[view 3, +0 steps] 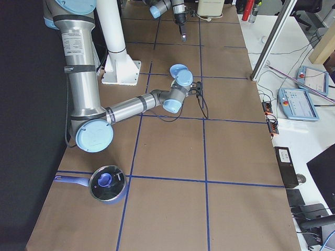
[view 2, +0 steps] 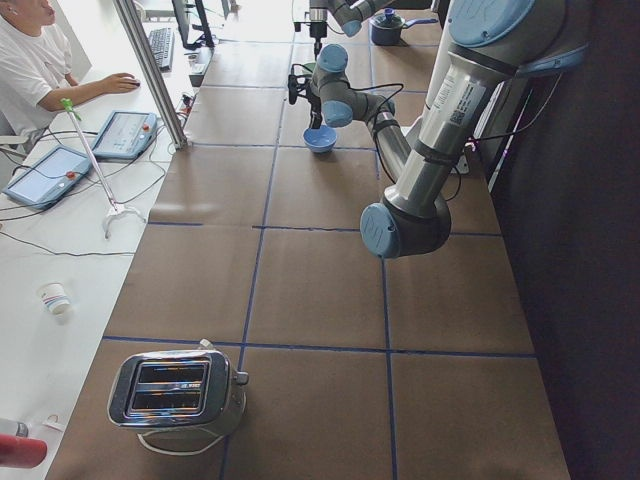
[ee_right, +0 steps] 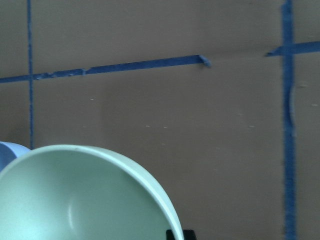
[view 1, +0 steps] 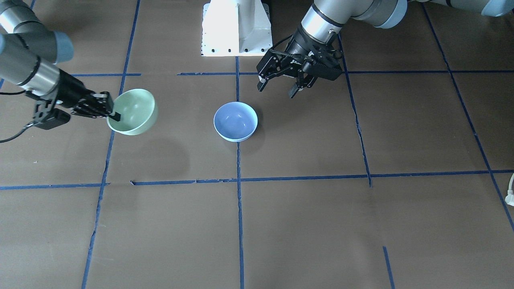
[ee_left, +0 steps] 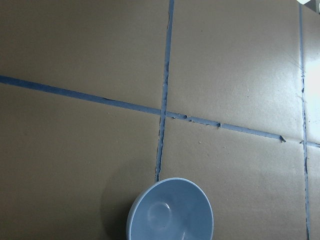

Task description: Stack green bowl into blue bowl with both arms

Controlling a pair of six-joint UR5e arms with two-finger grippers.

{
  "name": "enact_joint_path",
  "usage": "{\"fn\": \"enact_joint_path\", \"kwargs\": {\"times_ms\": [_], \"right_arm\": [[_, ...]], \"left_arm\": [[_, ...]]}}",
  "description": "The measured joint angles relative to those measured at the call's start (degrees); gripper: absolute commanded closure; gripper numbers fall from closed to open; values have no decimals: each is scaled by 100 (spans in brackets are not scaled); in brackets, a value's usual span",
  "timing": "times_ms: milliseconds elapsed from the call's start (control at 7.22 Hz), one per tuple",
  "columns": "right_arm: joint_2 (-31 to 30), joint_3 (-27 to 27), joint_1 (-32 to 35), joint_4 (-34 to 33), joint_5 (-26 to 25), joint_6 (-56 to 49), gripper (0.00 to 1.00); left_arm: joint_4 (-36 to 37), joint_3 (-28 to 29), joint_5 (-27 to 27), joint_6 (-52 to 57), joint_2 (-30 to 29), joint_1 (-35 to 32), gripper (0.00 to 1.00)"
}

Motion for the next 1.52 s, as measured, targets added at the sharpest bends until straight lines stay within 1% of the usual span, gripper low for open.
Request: {"fn": "enact_joint_path", "kwargs": {"times_ms": [138, 277, 415, 554, 831, 1523], "right_arm": [[552, 5, -607, -163, -653, 685, 100], [1119, -14, -1086, -695, -1243, 1116, 100], [1602, -36, -1414, -1366, -1643, 1351, 100], [1857, -62, -1629, -1787, -1874, 1490, 100], [2064, -221, -1819, -2016, -2075, 1618, 100], [2141, -399, -1826, -2045, -2262, 1871, 100]], "left_arm": [[1, -49, 1, -4, 26, -36, 0], [1, -67, 5, -6, 34, -59, 0], [2, -70, 6, -6, 37, -68, 0], [2, -73, 7, -7, 38, -70, 0], [2, -74, 7, -7, 44, -73, 0], [2, -74, 6, -10, 47, -66, 0]]}}
